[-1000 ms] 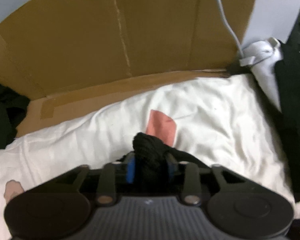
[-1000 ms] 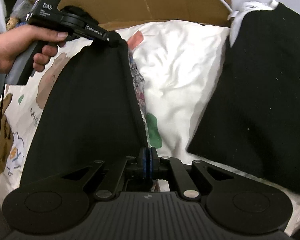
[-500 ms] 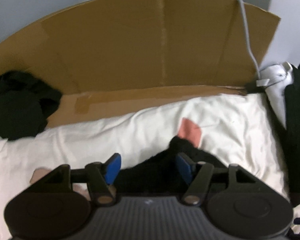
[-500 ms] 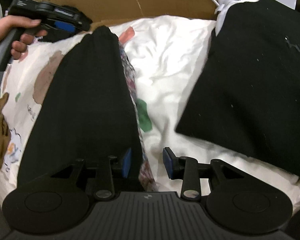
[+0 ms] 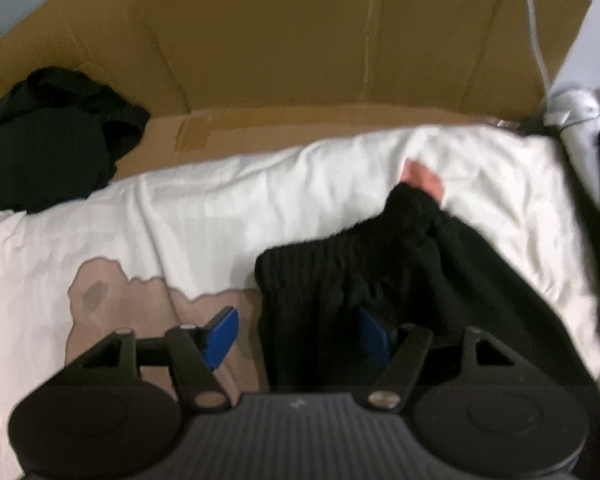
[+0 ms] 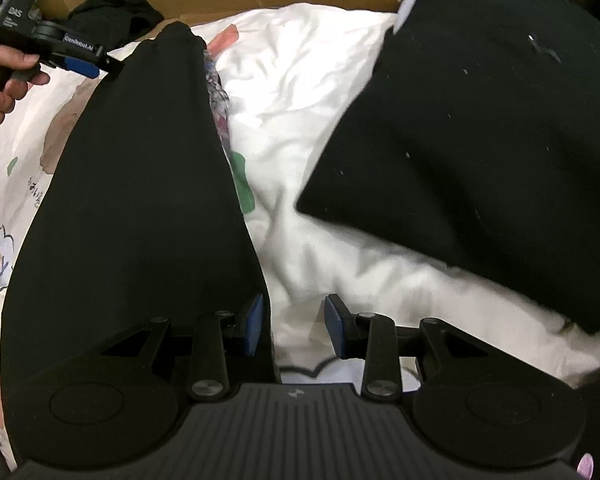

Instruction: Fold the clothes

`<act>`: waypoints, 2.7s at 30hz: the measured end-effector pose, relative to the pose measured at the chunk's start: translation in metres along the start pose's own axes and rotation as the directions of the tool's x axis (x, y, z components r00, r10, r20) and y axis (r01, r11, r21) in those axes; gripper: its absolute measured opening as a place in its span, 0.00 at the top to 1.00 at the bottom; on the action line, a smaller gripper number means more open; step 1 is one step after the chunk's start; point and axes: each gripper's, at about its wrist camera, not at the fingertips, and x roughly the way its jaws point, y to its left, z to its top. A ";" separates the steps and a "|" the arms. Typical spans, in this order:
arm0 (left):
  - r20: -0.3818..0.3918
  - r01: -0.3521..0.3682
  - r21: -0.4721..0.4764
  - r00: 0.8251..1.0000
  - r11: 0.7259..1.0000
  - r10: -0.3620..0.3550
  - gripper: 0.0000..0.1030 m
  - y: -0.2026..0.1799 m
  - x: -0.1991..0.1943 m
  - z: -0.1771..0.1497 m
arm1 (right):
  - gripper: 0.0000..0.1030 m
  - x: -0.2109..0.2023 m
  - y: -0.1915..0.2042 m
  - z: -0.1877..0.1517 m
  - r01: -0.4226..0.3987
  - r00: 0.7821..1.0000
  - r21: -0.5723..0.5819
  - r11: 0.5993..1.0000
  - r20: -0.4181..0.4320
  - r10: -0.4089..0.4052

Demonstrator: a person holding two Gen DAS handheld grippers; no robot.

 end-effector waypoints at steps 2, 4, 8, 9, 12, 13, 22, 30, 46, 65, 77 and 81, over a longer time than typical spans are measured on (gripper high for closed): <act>-0.012 -0.009 -0.011 1.000 1.000 0.009 0.43 0.001 0.003 0.000 | 0.64 -0.001 -0.002 -0.001 -0.005 1.000 0.011 1.000 0.002 0.005; -0.025 -0.018 -0.022 1.000 1.000 0.017 0.47 0.002 0.005 0.000 | 0.64 -0.001 -0.003 0.001 -0.009 1.000 0.030 1.000 0.017 0.009; 0.012 -0.002 -0.024 1.000 1.000 0.002 0.47 0.008 -0.014 -0.001 | 0.64 -0.008 -0.001 0.005 -0.014 0.999 0.035 0.999 0.045 0.012; 0.016 -0.001 -0.032 1.000 0.999 0.002 0.47 0.011 -0.018 -0.001 | 0.63 -0.011 0.000 0.006 -0.016 0.998 0.028 0.999 0.053 0.015; 0.019 0.017 -0.067 1.000 0.998 -0.016 0.49 0.018 -0.028 -0.002 | 0.63 -0.014 0.002 0.007 -0.023 0.998 0.029 0.999 0.065 0.021; 0.018 0.028 -0.081 0.999 0.996 -0.027 0.49 0.021 -0.032 -0.002 | 0.63 -0.015 0.002 0.008 -0.025 0.997 0.032 0.999 0.067 0.023; 0.034 0.107 -0.050 0.994 0.993 -0.106 0.48 0.014 -0.059 -0.018 | 0.63 -0.019 0.002 0.011 -0.041 0.996 0.056 0.998 0.084 0.036; 0.015 0.111 -0.127 0.994 0.986 -0.110 0.48 0.040 -0.040 -0.034 | 0.63 -0.016 0.002 0.014 -0.031 0.996 0.056 0.998 0.081 0.026; 0.027 0.247 -0.193 0.969 0.950 -0.246 0.69 0.050 0.021 -0.060 | 0.63 -0.001 0.031 0.061 -0.037 0.993 -0.031 0.999 0.115 0.040; 0.066 0.363 -0.184 0.932 0.913 -0.357 0.60 0.087 0.005 -0.067 | 0.52 0.064 0.072 0.166 -0.053 0.998 -0.053 0.997 0.039 0.055; -0.021 0.314 -0.122 0.948 0.942 -0.319 0.99 0.082 0.023 -0.078 | 0.90 0.090 0.085 0.167 -0.005 0.999 -0.128 0.992 -0.033 0.001; -0.011 0.314 -0.144 0.948 0.938 -0.319 0.98 0.089 0.024 -0.081 | 0.90 0.083 0.082 0.166 -0.008 1.000 -0.127 0.992 -0.011 0.006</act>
